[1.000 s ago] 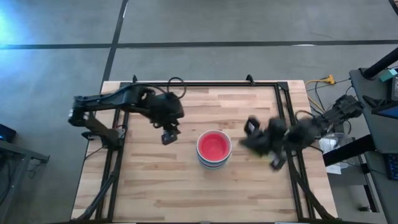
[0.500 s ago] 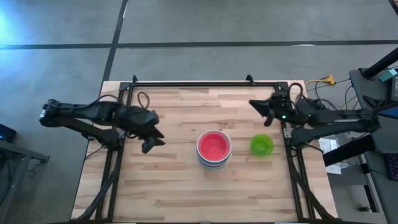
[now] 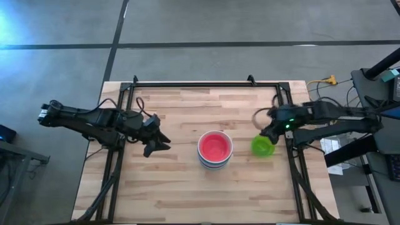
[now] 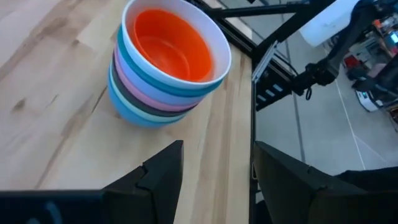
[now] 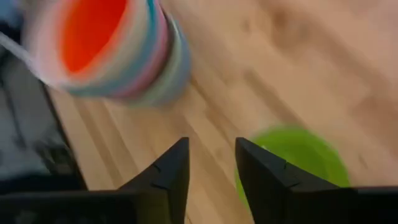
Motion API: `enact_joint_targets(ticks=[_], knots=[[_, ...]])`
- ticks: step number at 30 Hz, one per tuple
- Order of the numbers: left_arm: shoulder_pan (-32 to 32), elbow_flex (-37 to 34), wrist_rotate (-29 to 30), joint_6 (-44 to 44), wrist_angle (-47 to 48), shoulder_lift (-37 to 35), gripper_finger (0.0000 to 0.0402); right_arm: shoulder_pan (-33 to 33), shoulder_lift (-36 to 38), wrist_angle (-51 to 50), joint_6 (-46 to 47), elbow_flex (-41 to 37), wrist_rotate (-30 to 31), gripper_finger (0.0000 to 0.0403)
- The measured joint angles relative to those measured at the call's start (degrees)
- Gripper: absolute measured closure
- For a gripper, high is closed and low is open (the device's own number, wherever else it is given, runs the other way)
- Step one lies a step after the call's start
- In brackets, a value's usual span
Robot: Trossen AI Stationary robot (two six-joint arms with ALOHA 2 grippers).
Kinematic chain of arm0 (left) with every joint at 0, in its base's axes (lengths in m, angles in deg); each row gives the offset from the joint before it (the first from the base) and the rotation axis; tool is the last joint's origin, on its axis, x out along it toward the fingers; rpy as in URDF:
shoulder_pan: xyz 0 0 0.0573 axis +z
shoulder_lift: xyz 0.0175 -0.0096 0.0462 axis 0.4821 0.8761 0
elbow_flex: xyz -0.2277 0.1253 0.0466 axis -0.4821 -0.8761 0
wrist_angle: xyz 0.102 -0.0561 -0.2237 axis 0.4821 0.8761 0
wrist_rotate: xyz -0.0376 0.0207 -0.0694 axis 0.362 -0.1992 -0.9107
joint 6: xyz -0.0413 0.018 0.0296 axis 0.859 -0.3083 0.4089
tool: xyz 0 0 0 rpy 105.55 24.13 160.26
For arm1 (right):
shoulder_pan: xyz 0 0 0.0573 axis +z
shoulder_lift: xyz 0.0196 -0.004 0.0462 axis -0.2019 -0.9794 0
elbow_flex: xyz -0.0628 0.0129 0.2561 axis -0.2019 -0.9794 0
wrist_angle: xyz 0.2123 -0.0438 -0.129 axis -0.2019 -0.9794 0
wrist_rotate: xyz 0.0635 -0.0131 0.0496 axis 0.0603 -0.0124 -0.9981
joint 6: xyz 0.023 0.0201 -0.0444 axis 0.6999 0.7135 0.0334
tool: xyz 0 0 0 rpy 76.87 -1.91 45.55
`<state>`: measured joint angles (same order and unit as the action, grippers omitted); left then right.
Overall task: Nest bowls inside each other
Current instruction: Stack the green bowl on top of the red bowl
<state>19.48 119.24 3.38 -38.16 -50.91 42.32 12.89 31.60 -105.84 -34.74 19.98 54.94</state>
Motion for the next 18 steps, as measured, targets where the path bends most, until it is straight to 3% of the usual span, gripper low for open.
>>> enact_joint_targets(ticks=[6, 18], knots=[[-1.2, 0.2, -2.1, 0.2, -0.5, 1.5, 0.0224, 0.2, -9.3, -2.8, -2.0, -0.8, -4.7, 0.0263], [-5.8, 0.2, -2.2, 1.2, -0.5, 1.4, 0.0224, 2.3, -23.9, -2.9, -3.3, -1.9, -4.8, 0.0279]])
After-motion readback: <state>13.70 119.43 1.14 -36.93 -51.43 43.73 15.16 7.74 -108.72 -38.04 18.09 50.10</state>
